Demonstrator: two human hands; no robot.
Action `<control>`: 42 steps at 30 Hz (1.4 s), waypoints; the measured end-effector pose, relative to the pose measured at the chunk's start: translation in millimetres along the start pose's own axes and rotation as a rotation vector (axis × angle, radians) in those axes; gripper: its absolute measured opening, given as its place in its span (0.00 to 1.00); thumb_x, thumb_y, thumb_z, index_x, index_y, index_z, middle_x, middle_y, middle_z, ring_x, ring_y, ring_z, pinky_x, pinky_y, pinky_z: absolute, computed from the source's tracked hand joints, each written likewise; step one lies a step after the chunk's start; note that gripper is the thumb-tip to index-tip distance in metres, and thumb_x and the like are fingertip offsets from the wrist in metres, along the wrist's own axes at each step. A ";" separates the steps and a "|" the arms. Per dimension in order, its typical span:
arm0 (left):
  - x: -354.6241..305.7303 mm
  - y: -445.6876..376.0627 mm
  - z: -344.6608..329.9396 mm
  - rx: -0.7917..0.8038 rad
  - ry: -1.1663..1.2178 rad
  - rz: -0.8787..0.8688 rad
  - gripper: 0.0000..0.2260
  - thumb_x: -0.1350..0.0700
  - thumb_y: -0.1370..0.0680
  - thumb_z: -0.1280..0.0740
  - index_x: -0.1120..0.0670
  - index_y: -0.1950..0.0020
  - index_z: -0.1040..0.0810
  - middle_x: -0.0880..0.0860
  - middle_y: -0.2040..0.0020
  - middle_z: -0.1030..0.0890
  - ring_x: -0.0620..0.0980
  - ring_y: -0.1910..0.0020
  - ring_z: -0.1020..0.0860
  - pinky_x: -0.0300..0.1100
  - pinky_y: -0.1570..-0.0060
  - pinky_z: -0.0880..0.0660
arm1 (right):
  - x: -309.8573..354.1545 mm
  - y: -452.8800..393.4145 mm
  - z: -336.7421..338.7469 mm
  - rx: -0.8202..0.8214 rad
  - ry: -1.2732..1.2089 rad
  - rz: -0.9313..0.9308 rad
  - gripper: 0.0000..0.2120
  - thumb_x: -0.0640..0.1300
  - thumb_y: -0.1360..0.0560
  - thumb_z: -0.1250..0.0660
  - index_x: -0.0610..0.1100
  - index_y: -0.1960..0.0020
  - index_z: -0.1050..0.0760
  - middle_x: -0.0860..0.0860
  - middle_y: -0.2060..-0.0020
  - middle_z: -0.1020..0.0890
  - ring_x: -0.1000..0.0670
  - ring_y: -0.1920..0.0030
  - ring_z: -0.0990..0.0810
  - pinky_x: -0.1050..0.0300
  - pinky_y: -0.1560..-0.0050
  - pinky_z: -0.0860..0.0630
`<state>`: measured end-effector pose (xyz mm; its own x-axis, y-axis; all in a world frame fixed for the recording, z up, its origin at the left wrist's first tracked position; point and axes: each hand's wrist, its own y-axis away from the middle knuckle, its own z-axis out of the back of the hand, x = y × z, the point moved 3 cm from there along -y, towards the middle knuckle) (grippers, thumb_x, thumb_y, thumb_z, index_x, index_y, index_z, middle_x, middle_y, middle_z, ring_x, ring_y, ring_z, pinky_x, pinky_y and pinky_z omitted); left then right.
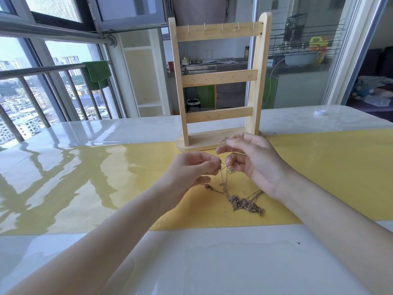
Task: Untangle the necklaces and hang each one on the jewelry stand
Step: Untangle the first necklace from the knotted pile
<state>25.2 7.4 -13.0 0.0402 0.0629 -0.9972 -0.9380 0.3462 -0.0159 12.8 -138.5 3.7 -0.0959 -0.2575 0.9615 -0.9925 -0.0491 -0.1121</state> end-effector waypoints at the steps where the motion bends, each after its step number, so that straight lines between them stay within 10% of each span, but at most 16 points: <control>1: 0.3 0.0 0.7 -0.011 -0.007 -0.001 0.04 0.59 0.24 0.31 0.56 0.58 0.20 0.49 0.65 0.19 0.41 0.63 0.22 0.32 0.63 0.26 | 0.3 0.0 0.3 0.001 -0.010 -0.004 0.06 0.35 0.23 0.38 0.42 0.57 0.30 0.44 0.64 0.17 0.51 0.74 0.26 0.57 0.65 0.35; 24: -0.2 -3.0 9.5 -0.134 0.045 -0.026 0.04 0.64 0.26 0.29 0.56 0.55 0.19 0.52 0.61 0.17 0.45 0.61 0.19 0.33 0.61 0.24 | -9.7 -1.5 7.2 -0.057 0.544 0.033 0.04 0.45 0.27 0.29 0.45 0.56 0.18 0.54 0.62 0.21 0.54 0.67 0.28 0.75 0.67 0.30; 42: -6.2 -1.3 3.4 -0.128 -0.211 -0.259 0.07 0.66 0.26 0.30 0.54 0.58 0.22 0.46 0.67 0.21 0.40 0.67 0.24 0.32 0.62 0.26 | -10.2 -4.9 10.3 0.014 0.533 0.067 0.05 0.43 0.29 0.28 0.41 0.55 0.18 0.58 0.76 0.25 0.52 0.68 0.30 0.59 0.54 0.29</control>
<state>27.3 9.7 -6.6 0.3398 0.1853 -0.9221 -0.9225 0.2563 -0.2885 19.4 -145.6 -8.2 -0.1878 0.2645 0.9459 -0.9821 -0.0634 -0.1773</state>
